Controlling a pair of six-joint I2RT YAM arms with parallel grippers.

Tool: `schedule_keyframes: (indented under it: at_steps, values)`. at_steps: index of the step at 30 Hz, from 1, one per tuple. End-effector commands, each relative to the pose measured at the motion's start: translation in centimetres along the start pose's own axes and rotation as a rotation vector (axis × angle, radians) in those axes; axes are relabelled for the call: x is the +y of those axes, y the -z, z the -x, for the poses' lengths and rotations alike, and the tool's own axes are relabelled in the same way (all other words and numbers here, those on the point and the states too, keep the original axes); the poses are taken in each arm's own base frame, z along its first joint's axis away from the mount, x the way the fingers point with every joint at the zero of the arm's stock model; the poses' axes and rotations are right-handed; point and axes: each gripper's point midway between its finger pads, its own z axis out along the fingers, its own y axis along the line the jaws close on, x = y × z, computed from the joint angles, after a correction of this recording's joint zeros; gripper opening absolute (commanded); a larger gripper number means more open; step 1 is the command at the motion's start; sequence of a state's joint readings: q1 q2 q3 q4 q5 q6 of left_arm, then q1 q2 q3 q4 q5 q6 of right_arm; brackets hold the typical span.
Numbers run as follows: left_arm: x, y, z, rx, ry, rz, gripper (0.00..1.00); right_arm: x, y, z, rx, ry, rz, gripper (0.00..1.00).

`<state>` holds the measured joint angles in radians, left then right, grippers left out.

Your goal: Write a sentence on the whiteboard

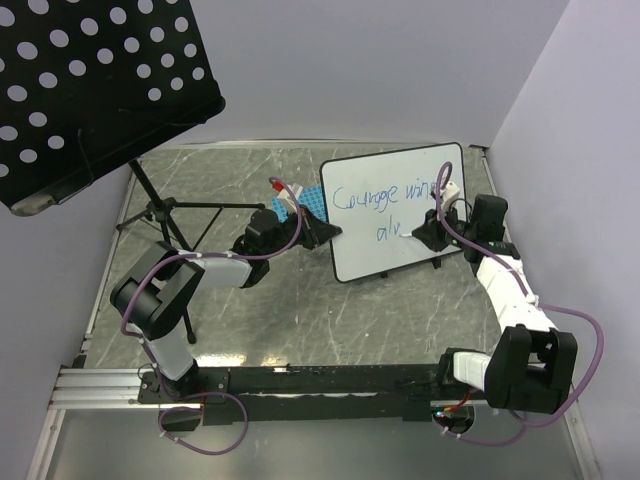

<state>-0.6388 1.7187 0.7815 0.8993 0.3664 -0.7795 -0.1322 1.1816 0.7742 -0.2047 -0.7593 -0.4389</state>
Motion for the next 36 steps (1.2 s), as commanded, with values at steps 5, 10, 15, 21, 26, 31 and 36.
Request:
schedule_keyframes:
  at_steps: [5, 10, 15, 21, 26, 31, 36]
  values:
    - [-1.5, 0.0, -0.2, 0.016, -0.095, -0.071, 0.01, -2.3, -0.2, 3.7, -0.075, 0.041, -0.049, 0.0]
    - [-1.5, 0.0, -0.2, 0.018, -0.096, -0.072, 0.01, -3.3, -0.3, 5.2, -0.099, 0.038, -0.073, 0.0]
    - [-1.5, 0.0, -0.3, 0.019, -0.097, -0.071, 0.01, -3.4, 0.4, 6.7, -0.127, 0.048, -0.077, 0.0]
    - [-1.4, 0.1, -0.4, 0.017, -0.097, -0.068, 0.01, -1.5, 1.0, 6.1, -0.134, 0.048, -0.023, 0.0]
    - [-1.3, 0.1, -0.5, 0.02, -0.093, -0.07, 0.01, -0.6, 1.0, 4.5, -0.111, 0.038, -0.005, 0.0]
    - [-1.4, 0.1, -0.4, 0.017, -0.092, -0.072, 0.01, -0.6, 0.6, 3.5, -0.087, 0.024, 0.005, 0.0]
    - [-1.4, 0.2, -0.4, 0.019, -0.093, -0.068, 0.01, -0.9, 0.2, 3.0, -0.075, 0.007, 0.005, 0.0]
